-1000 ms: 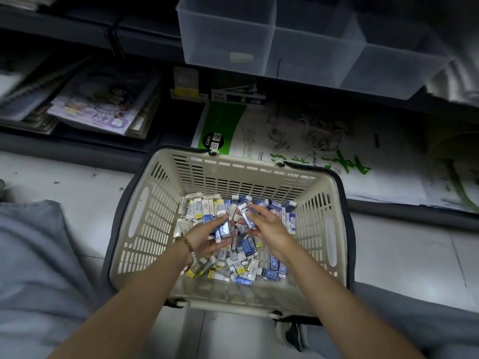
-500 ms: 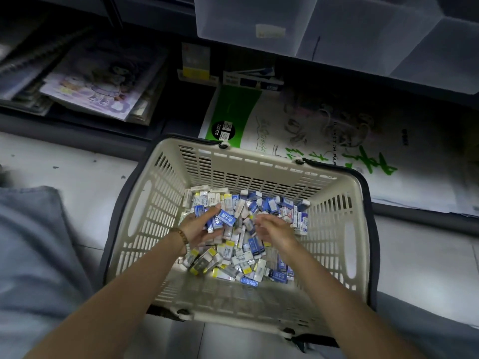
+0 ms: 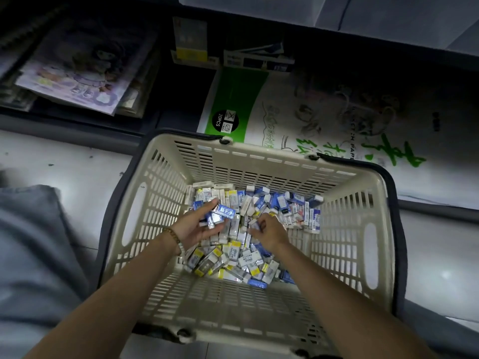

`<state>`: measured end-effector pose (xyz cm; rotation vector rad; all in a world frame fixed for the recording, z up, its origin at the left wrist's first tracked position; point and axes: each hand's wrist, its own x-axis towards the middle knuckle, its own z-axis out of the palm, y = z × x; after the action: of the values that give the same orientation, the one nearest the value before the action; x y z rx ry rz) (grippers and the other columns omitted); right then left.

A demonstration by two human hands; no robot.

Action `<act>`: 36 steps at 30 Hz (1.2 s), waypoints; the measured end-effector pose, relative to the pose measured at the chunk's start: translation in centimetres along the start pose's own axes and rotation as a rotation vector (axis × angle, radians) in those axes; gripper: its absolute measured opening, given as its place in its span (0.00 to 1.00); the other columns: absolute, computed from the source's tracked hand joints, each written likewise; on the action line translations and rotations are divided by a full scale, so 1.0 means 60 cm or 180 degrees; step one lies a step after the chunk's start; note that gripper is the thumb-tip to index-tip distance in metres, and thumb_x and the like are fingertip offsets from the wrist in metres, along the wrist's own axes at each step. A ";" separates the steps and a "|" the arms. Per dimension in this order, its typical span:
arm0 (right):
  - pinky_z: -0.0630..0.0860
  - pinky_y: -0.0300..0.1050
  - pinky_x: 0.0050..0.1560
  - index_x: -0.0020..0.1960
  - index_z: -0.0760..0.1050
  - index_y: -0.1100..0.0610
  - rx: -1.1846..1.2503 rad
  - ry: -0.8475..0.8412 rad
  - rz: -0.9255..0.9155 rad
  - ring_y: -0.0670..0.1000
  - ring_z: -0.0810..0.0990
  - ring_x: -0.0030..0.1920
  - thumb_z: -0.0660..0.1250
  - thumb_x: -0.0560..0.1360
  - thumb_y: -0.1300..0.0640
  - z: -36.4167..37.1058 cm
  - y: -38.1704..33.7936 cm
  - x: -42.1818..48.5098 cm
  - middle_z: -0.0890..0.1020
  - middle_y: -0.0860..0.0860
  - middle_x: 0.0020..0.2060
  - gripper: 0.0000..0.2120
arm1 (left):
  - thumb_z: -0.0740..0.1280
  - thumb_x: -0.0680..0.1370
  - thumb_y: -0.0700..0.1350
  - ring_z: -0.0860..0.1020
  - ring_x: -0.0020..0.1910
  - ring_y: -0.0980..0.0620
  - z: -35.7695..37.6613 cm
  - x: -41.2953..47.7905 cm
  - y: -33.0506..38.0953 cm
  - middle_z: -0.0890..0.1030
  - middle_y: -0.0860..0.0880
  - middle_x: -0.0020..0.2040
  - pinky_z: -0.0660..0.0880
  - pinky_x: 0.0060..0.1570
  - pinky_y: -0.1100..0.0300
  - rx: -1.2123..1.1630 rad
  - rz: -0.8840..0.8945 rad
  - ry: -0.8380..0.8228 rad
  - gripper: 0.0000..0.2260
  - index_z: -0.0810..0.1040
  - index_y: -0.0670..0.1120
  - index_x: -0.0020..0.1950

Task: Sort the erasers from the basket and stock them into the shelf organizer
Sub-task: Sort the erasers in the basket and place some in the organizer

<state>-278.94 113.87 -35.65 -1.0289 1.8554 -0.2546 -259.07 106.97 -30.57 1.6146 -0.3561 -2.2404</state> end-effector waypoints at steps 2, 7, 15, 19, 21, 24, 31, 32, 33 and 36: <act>0.66 0.45 0.39 0.42 0.63 0.56 0.0418 -0.0019 -0.0048 0.52 0.67 0.33 0.66 0.77 0.56 -0.016 -0.007 -0.013 0.66 0.52 0.31 0.12 | 0.76 0.62 0.51 0.84 0.44 0.46 0.008 -0.008 0.006 0.84 0.42 0.48 0.80 0.35 0.60 0.0013 0.0108 -0.0119 0.24 0.78 0.41 0.53; 0.71 0.33 0.29 0.42 0.72 0.53 0.1084 0.0064 -0.0632 0.39 0.75 0.29 0.68 0.75 0.53 -0.119 -0.071 -0.075 0.79 0.48 0.38 0.06 | 0.75 0.61 0.55 0.84 0.43 0.49 0.037 -0.050 0.024 0.85 0.47 0.44 0.79 0.35 0.63 0.0366 0.0449 -0.0314 0.26 0.77 0.44 0.54; 0.71 0.40 0.36 0.53 0.78 0.48 -0.0196 -0.1499 -0.1312 0.45 0.73 0.33 0.66 0.75 0.46 -0.308 -0.215 -0.225 0.77 0.48 0.34 0.10 | 0.74 0.60 0.57 0.84 0.42 0.54 0.123 -0.166 0.061 0.85 0.50 0.43 0.79 0.33 0.62 0.0972 0.1038 -0.0701 0.25 0.74 0.47 0.52; 0.68 0.42 0.33 0.49 0.74 0.51 -0.0553 -0.1206 -0.1471 0.43 0.70 0.29 0.70 0.72 0.49 -0.318 -0.233 -0.288 0.74 0.42 0.30 0.09 | 0.76 0.57 0.58 0.84 0.40 0.55 0.164 -0.233 0.076 0.85 0.51 0.42 0.78 0.32 0.62 0.1637 0.1298 -0.1013 0.29 0.74 0.48 0.53; 0.69 0.44 0.35 0.45 0.71 0.52 -0.0059 -0.0851 -0.1428 0.46 0.72 0.31 0.75 0.69 0.54 -0.315 -0.232 -0.313 0.74 0.45 0.32 0.13 | 0.76 0.57 0.59 0.84 0.39 0.55 0.182 -0.260 0.079 0.85 0.52 0.41 0.78 0.31 0.62 0.1907 0.1426 -0.1086 0.30 0.73 0.49 0.53; 0.75 0.45 0.42 0.45 0.74 0.54 0.0514 -0.0603 -0.1325 0.49 0.77 0.37 0.76 0.67 0.56 -0.315 -0.223 -0.343 0.78 0.50 0.36 0.12 | 0.75 0.56 0.61 0.83 0.38 0.56 0.203 -0.286 0.079 0.85 0.52 0.39 0.77 0.31 0.63 0.1922 0.1585 -0.1077 0.29 0.75 0.50 0.51; 0.80 0.37 0.42 0.51 0.80 0.62 0.1688 -0.0672 -0.0975 0.47 0.83 0.38 0.72 0.70 0.55 -0.326 -0.209 -0.379 0.84 0.54 0.39 0.13 | 0.70 0.66 0.54 0.84 0.41 0.52 0.215 -0.317 0.072 0.85 0.45 0.44 0.79 0.36 0.65 0.1157 0.1422 -0.1215 0.20 0.79 0.42 0.51; 0.80 0.36 0.43 0.52 0.80 0.63 0.1859 -0.0691 -0.0959 0.47 0.83 0.39 0.73 0.68 0.55 -0.329 -0.212 -0.380 0.84 0.55 0.41 0.17 | 0.70 0.66 0.52 0.84 0.40 0.52 0.215 -0.321 0.072 0.85 0.44 0.45 0.79 0.35 0.65 0.0998 0.1412 -0.1184 0.21 0.79 0.40 0.53; 0.80 0.36 0.44 0.54 0.80 0.63 0.2003 -0.0722 -0.0959 0.48 0.83 0.41 0.73 0.66 0.54 -0.331 -0.215 -0.380 0.84 0.56 0.43 0.19 | 0.71 0.65 0.51 0.84 0.40 0.52 0.214 -0.325 0.073 0.85 0.44 0.46 0.79 0.34 0.66 0.0886 0.1440 -0.1144 0.23 0.78 0.39 0.55; 0.79 0.37 0.47 0.59 0.78 0.60 0.2209 -0.0801 -0.0980 0.52 0.83 0.48 0.74 0.65 0.57 -0.334 -0.222 -0.384 0.84 0.58 0.50 0.23 | 0.73 0.64 0.50 0.84 0.43 0.50 0.214 -0.341 0.077 0.84 0.43 0.50 0.78 0.34 0.66 0.0887 0.1574 -0.1091 0.27 0.75 0.39 0.59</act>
<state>-284.00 117.75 -2.93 -0.7974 1.2281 -0.8445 -264.77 111.45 -7.10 1.0832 -1.0713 -2.1237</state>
